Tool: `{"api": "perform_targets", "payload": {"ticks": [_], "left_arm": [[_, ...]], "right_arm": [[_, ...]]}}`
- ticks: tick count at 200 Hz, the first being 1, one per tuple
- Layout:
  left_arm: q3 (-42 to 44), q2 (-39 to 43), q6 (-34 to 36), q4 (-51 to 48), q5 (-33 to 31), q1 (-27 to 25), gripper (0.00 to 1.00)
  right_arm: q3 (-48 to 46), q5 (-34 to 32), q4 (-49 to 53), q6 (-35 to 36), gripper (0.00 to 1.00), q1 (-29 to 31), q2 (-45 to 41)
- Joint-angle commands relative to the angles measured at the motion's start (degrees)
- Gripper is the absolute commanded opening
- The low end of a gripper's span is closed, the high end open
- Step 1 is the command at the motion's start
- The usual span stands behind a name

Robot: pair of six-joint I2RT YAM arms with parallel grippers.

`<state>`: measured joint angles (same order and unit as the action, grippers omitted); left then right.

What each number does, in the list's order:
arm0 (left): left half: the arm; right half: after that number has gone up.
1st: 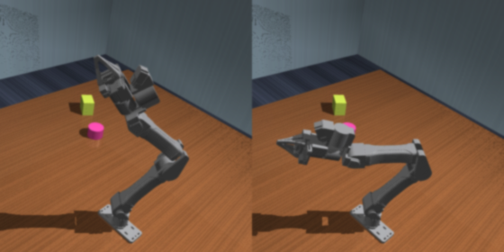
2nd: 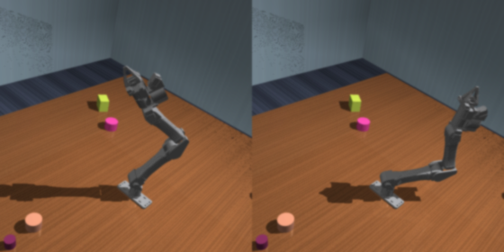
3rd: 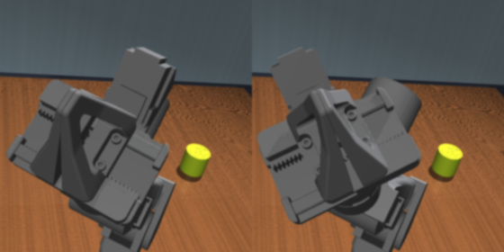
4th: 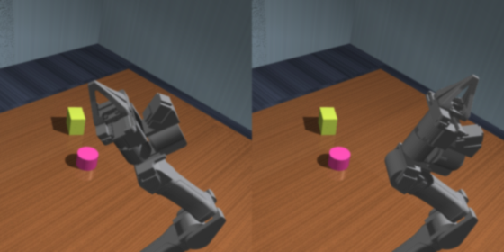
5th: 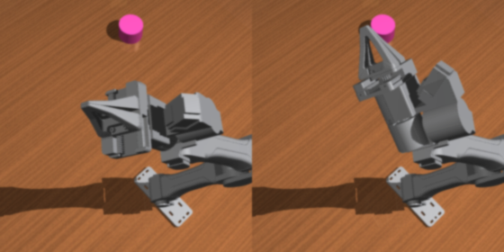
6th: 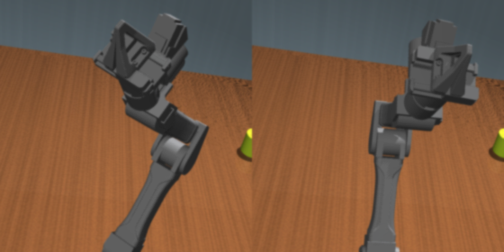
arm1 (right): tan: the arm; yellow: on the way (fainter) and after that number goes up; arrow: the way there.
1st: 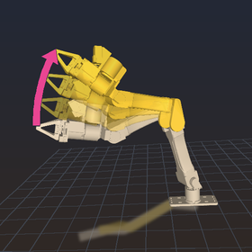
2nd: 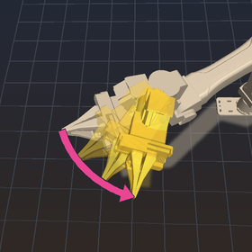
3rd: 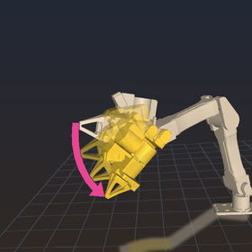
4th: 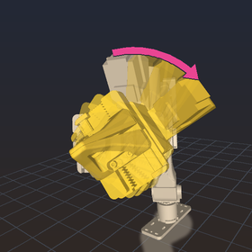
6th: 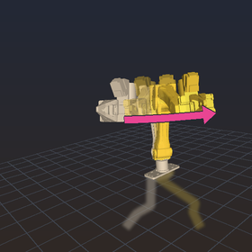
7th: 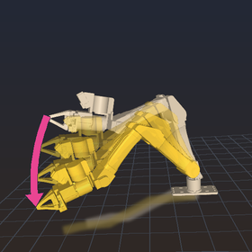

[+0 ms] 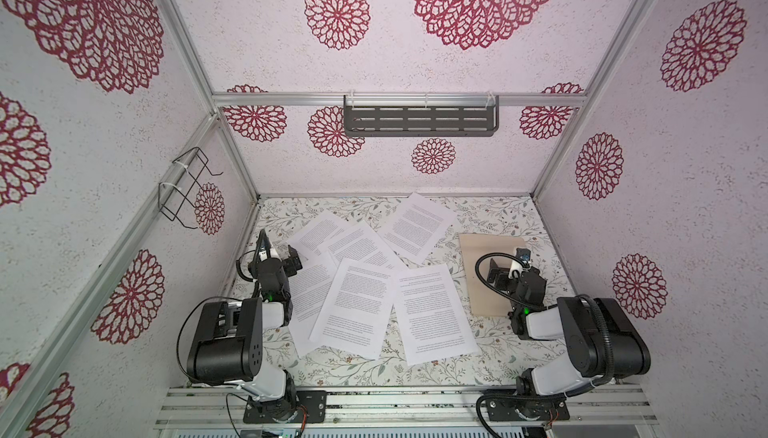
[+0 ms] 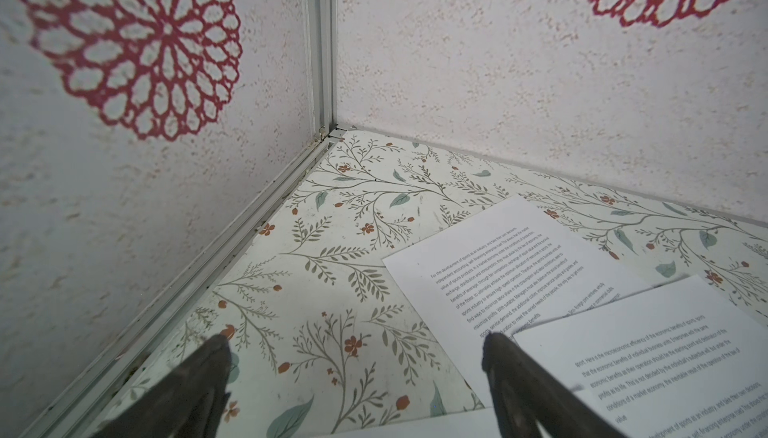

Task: Put the files into the folder

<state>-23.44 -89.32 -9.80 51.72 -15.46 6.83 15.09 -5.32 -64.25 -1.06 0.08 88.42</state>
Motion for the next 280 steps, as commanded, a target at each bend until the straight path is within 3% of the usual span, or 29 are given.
{"api": "perform_targets", "payload": {"ticks": [1,27,36,52,67,90,104,117,151,181,203,227,252,280], "left_arm": [[1.6,0.4,-1.5,3.6,1.6,1.9,0.97],[2.0,0.6,-1.4,4.2,1.3,1.8,0.97],[2.9,3.1,-1.8,3.9,-1.6,1.6,0.97],[0.5,12.2,-2.2,-8.8,-6.9,-0.1,0.97],[-5.4,18.2,-3.6,-23.9,-9.7,-2.9,0.97],[-15.4,24.3,-18.1,-46.4,-12.3,-4.5,0.97],[-20.4,27.4,-26.4,-58.2,-11.5,-4.5,0.97],[-23.8,29.7,-30.9,-66.2,-6.1,-4.1,0.97],[-27.3,33.2,-26.7,-75.7,14.4,-4.0,0.97],[-26.1,33.1,-23.4,-78.8,30.5,-4.4,0.97],[-24.6,32.0,-21.9,-78.7,34.7,-5.7,0.97],[-24.9,31.2,-21.2,-79.1,38.0,-6.2,0.97],[-24.6,31.3,-21.9,-78.3,40.0,-6.3,0.97],[-24.2,32.3,-22.5,-77.6,41.0,-6.4,0.97]], "right_arm": [[0.3,0.5,-1.9,0.2,0.99,-0.3,-1.0],[0.3,0.5,-1.8,0.0,0.99,-0.4,-1.1],[0.0,-0.8,-2.5,-0.2,0.99,-0.4,-1.4],[-1.1,-8.3,0.2,-1.9,0.99,0.3,-7.2],[1.1,-14.7,10.8,-4.0,0.99,1.1,-15.7],[8.8,-23.2,33.6,-17.8,0.99,1.0,-24.6],[11.3,-27.2,42.2,-27.0,0.99,0.6,-27.3],[12.8,-31.9,53.2,-38.4,0.99,0.0,-30.6],[9.6,-10.6,61.1,-38.7,0.99,-1.4,-42.4],[8.1,3.9,71.1,-51.2,0.99,-1.6,-47.3],[1.0,13.1,70.3,-62.8,0.99,-1.6,-51.4],[-3.8,16.1,71.5,-71.5,0.98,-0.6,-57.4],[-3.1,14.5,79.0,-73.1,0.99,0.8,-60.5],[-3.3,14.4,80.5,-73.9,0.98,2.5,-58.3]]}}
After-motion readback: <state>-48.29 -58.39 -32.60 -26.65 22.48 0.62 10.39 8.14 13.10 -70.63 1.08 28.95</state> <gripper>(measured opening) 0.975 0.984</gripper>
